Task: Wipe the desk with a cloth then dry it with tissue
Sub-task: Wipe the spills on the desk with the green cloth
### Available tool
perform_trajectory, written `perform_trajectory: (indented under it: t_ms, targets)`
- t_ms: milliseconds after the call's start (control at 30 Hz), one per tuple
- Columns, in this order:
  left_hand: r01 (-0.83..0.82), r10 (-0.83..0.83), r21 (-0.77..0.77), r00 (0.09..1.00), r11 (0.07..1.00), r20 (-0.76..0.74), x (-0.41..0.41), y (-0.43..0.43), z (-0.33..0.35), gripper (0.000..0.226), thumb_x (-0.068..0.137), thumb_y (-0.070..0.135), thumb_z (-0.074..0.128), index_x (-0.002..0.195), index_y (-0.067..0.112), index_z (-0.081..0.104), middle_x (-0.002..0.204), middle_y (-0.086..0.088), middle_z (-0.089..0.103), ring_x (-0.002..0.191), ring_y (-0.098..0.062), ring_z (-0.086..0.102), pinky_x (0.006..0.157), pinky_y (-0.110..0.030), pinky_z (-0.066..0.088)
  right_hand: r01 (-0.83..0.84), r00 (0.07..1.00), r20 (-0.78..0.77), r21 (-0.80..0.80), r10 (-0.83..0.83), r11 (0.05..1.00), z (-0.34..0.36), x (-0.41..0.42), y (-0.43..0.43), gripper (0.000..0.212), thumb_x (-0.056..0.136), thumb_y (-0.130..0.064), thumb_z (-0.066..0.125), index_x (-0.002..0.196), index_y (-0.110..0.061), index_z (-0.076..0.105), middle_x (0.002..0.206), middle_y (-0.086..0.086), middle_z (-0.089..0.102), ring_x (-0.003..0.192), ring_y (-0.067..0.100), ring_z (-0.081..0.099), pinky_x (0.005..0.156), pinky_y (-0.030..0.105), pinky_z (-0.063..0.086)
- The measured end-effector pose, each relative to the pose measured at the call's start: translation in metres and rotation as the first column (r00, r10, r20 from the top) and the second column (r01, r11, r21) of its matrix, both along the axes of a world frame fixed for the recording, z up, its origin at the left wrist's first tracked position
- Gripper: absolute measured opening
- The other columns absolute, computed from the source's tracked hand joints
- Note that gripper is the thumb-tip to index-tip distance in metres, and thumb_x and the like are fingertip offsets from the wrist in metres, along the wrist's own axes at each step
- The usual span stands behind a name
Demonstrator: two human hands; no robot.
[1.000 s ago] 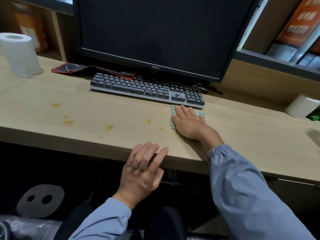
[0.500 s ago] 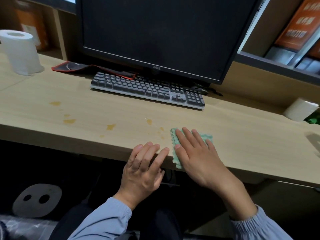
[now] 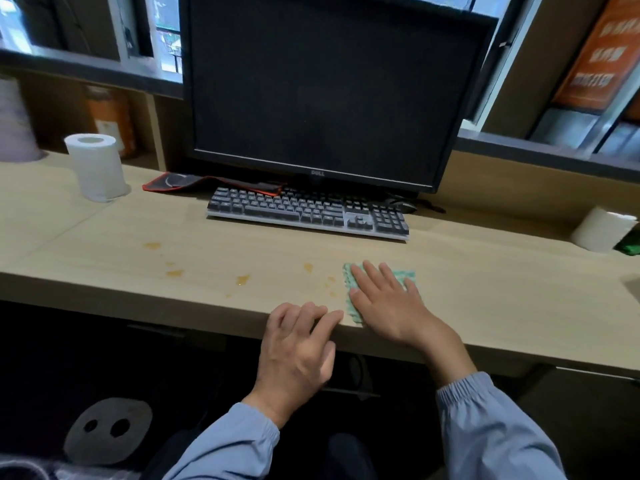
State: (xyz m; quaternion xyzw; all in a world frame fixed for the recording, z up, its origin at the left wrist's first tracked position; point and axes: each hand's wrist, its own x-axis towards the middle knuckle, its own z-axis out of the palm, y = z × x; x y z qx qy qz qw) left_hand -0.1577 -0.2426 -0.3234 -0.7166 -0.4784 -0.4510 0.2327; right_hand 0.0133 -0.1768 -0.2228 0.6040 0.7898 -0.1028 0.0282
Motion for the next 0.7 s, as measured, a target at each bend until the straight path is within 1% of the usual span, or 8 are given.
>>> perform_trajectory:
  t_ms: [67, 167, 300, 400, 500, 700]
  targets:
    - [0.016, -0.017, -0.046, 1.0, 0.999, -0.013, -0.001, -0.005, 0.009, 0.038, 0.077, 0.016, 0.062, 0.113, 0.017, 0.073, 0.101, -0.002, 0.063, 0.092, -0.025, 0.058, 0.096, -0.04, 0.04, -0.01, 1.0, 0.004, 0.022, 0.01, 1.0, -0.002, 0.005, -0.017, 0.059, 0.109, -0.05, 0.011, 0.164, -0.038, -0.007, 0.171, -0.012, -0.016, 0.157, 0.015, -0.019, 0.124, 0.051, -0.008]
    - [0.052, -0.054, -0.11, 0.998, 0.993, -0.019, -0.003, -0.01, 0.021, 0.034, 0.077, 0.015, 0.062, 0.109, 0.019, 0.072, 0.095, 0.0, 0.06, 0.085, -0.023, 0.057, 0.089, -0.039, 0.044, -0.007, 1.0, 0.0, 0.028, 0.007, 1.0, -0.004, 0.011, -0.034, 0.058, 0.109, -0.05, 0.011, 0.164, -0.039, -0.006, 0.17, -0.013, -0.016, 0.156, 0.014, -0.02, 0.125, 0.05, -0.009]
    - [0.084, -0.093, -0.175, 0.995, 0.981, -0.042, -0.009, -0.008, 0.04, 0.023, 0.078, 0.015, 0.062, 0.098, 0.022, 0.069, 0.088, 0.003, 0.053, 0.08, -0.022, 0.054, 0.078, -0.038, 0.046, 0.027, 0.999, -0.026, 0.008, -0.026, 1.0, 0.002, 0.008, -0.02, 0.059, 0.109, -0.05, 0.012, 0.164, -0.038, -0.004, 0.171, -0.012, -0.014, 0.157, 0.015, -0.017, 0.124, 0.051, -0.008]
    - [0.09, -0.104, -0.231, 0.993, 0.969, -0.049, -0.012, -0.006, 0.051, 0.014, 0.082, 0.018, 0.058, 0.09, 0.023, 0.067, 0.084, 0.004, 0.049, 0.078, -0.021, 0.051, 0.07, -0.04, 0.047, 0.035, 0.999, -0.036, 0.008, -0.035, 0.999, 0.005, 0.003, -0.01, 0.059, 0.109, -0.049, 0.012, 0.164, -0.038, -0.003, 0.172, -0.01, -0.012, 0.157, 0.017, -0.015, 0.123, 0.052, -0.008]
    - [0.1, -0.118, -0.261, 0.991, 0.96, -0.057, -0.013, -0.003, 0.058, 0.012, 0.084, 0.022, 0.054, 0.086, 0.024, 0.066, 0.082, 0.005, 0.048, 0.078, -0.019, 0.051, 0.067, -0.039, 0.047, 0.022, 0.999, -0.027, -0.004, -0.022, 1.0, 0.006, 0.003, -0.017, 0.058, 0.109, -0.049, 0.012, 0.164, -0.038, -0.004, 0.172, -0.01, -0.013, 0.157, 0.017, -0.016, 0.123, 0.052, -0.009]
    - [0.11, -0.137, -0.326, 0.989, 0.939, -0.061, -0.016, 0.0, 0.064, 0.016, 0.088, 0.029, 0.052, 0.087, 0.027, 0.068, 0.083, 0.008, 0.05, 0.079, -0.016, 0.05, 0.066, -0.032, 0.046, 0.009, 1.0, -0.022, -0.01, -0.01, 1.0, 0.004, 0.01, -0.033, 0.058, 0.109, -0.048, 0.013, 0.164, -0.039, -0.004, 0.171, -0.012, -0.015, 0.157, 0.015, -0.017, 0.124, 0.05, -0.008]
